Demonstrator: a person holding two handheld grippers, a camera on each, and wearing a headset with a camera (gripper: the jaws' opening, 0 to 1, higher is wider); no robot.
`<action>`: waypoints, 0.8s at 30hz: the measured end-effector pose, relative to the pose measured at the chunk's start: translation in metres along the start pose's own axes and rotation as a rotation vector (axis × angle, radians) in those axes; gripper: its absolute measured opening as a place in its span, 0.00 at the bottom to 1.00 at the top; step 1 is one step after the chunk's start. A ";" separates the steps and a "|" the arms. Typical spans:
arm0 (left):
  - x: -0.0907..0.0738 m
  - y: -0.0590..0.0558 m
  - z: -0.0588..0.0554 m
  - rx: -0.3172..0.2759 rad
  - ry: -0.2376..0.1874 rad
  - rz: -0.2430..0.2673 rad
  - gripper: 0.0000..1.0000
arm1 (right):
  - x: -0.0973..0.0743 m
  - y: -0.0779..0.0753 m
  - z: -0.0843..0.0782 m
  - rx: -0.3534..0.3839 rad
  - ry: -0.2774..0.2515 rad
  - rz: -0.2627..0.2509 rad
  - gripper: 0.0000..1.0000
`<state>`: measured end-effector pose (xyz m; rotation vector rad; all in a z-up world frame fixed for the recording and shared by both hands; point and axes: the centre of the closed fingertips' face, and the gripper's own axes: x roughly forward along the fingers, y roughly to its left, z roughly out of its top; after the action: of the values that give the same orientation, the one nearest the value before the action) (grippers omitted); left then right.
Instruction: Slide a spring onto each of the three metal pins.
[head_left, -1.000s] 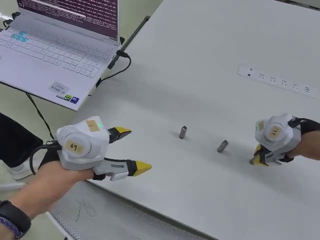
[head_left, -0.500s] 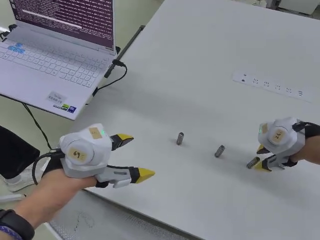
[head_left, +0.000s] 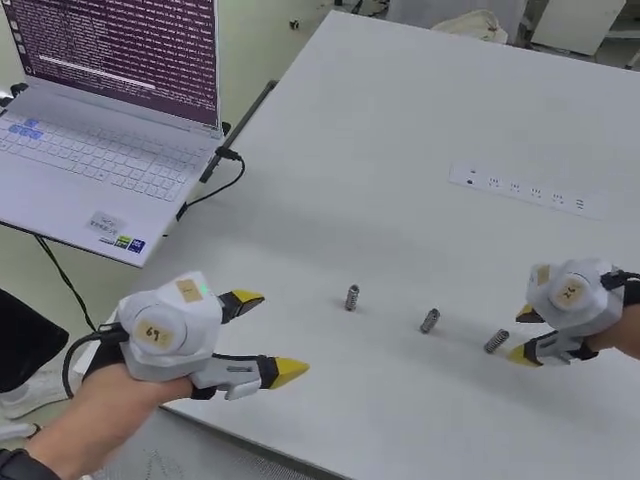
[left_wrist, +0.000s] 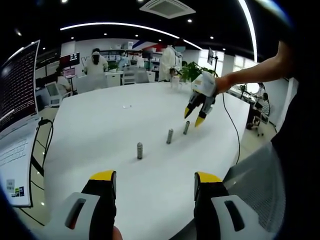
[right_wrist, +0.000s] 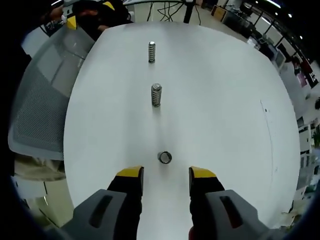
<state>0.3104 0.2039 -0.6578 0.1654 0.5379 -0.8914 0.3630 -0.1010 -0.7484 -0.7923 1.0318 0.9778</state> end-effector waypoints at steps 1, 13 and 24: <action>0.000 0.000 0.000 0.000 -0.001 0.000 0.59 | -0.001 0.001 -0.001 0.011 -0.007 -0.003 0.35; 0.004 -0.002 0.002 0.007 0.003 -0.013 0.58 | -0.008 0.012 -0.009 0.199 -0.139 -0.068 0.37; 0.006 -0.002 0.003 0.012 0.010 -0.016 0.58 | -0.013 0.029 -0.014 0.334 -0.244 -0.120 0.39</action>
<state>0.3125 0.1978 -0.6582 0.1764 0.5435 -0.9102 0.3296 -0.1062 -0.7430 -0.4414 0.8934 0.7524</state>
